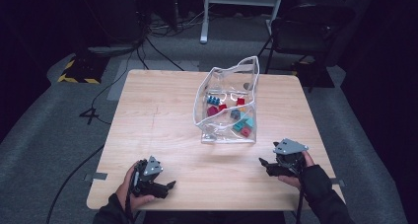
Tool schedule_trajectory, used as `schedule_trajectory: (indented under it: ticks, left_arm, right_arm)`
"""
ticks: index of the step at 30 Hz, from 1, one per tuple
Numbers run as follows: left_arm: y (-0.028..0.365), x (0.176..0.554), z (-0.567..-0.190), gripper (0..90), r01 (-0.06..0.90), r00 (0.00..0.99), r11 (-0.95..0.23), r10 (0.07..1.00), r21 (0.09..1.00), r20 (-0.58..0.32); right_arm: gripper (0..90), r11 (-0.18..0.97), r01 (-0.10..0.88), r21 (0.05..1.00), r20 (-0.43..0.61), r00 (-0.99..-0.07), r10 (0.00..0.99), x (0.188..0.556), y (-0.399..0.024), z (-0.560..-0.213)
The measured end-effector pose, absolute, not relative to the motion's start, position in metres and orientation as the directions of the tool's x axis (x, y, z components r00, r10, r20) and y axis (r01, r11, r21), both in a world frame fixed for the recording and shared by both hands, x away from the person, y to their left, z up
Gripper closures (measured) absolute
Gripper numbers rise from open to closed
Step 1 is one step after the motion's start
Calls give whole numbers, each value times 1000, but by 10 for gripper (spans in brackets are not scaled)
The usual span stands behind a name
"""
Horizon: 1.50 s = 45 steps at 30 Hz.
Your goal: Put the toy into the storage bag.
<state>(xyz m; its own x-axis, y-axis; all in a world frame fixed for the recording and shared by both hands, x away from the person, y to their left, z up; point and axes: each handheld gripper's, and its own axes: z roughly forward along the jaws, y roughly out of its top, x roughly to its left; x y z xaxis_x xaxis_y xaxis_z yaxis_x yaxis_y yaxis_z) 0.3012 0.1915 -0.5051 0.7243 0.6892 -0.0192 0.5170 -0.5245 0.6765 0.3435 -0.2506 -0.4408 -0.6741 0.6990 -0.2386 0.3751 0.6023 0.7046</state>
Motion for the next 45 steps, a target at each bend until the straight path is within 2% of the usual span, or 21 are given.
schedule_trajectory:
  ticks: [26, 33, 45]
  left_arm:
    - [191, 301, -505, 101, 517, 724, -524, 689, 677, -19]
    - [191, 301, -505, 101, 515, 724, -524, 690, 678, -17]
    - [191, 302, -505, 101, 516, 723, -523, 690, 678, -18]
  right_arm:
    - [235, 605, 443, 662, -224, -653, 724, 327, -284, -480]
    - [232, 586, 465, 663, -192, -651, 734, 320, -292, -492]
    - [205, 481, 484, 731, -79, -640, 764, 312, -320, -501]
